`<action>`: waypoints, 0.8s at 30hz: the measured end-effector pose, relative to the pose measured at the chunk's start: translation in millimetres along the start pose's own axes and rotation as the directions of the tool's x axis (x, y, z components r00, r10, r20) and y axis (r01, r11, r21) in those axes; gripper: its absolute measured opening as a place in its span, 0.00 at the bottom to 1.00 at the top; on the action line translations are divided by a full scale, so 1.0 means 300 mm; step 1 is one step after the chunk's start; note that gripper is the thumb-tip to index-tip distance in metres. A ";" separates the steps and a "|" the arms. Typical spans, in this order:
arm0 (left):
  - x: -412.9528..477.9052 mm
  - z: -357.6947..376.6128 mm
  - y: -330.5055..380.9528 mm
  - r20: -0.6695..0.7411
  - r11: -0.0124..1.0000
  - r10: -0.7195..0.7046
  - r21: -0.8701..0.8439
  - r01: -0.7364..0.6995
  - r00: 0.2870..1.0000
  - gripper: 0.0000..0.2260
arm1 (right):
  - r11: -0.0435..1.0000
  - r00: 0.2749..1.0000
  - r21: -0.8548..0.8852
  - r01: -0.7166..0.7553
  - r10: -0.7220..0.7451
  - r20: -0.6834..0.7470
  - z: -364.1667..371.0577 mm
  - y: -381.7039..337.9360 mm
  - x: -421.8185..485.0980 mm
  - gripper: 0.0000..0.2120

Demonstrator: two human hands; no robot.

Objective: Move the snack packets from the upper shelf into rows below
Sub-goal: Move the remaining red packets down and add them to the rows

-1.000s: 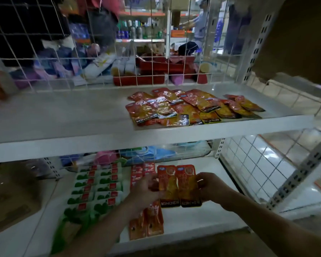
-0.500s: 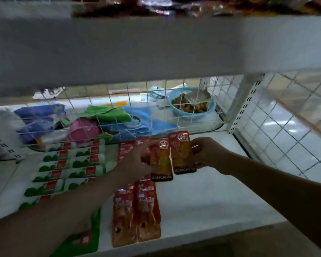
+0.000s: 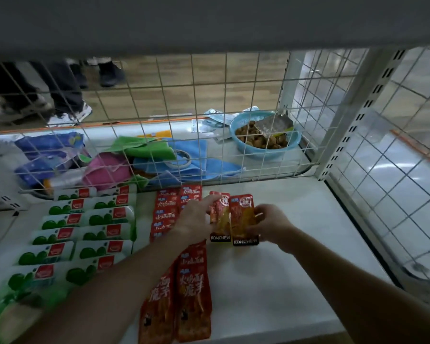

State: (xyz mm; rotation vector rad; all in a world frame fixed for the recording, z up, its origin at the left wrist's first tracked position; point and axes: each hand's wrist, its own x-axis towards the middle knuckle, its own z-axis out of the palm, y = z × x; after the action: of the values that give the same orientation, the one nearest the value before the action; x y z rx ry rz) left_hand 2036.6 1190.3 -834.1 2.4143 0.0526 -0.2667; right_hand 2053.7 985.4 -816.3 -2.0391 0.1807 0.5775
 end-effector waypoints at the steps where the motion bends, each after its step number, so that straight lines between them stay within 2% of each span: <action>1: 0.010 0.010 0.001 -0.003 0.999 -0.008 0.045 0.008 1.000 0.39 | 1.000 1.000 0.003 -0.002 0.002 -0.006 0.000 0.022 -0.002 0.14; 4: 0.028 0.034 0.022 -0.029 0.984 -0.027 0.177 0.031 0.999 0.34 | 1.000 1.000 0.018 -0.009 0.009 -0.028 -0.012 0.074 0.000 0.16; 10: 0.062 0.044 0.046 -0.086 0.897 0.032 0.441 0.010 0.996 0.27 | 1.000 0.998 -0.005 -0.014 0.014 -0.063 -0.058 0.140 0.004 0.16; 13: 0.067 0.044 0.031 -0.113 0.823 0.154 0.564 -0.064 0.982 0.22 | 1.000 0.998 -0.004 -0.019 0.018 -0.063 -0.076 0.154 0.002 0.15; 15: 0.066 0.044 0.012 -0.065 0.825 0.259 0.533 -0.186 0.964 0.18 | 1.000 0.997 -0.005 -0.018 0.017 -0.069 -0.082 0.161 0.004 0.15; 17: 0.052 0.041 0.011 0.009 0.831 0.300 0.488 -0.266 0.954 0.17 | 1.000 0.997 -0.007 -0.016 0.015 -0.077 -0.080 0.165 0.005 0.16; 24: 0.091 0.083 0.048 -0.017 0.836 0.222 0.519 -0.181 0.975 0.21 | 1.000 0.998 0.011 -0.013 0.013 -0.057 -0.058 0.171 0.010 0.16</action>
State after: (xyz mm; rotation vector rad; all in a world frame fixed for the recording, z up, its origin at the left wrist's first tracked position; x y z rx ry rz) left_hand 2060.6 1162.3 -848.7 2.9366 -0.2741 -0.0936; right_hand 2043.8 944.5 -850.4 -2.0469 0.2308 0.5255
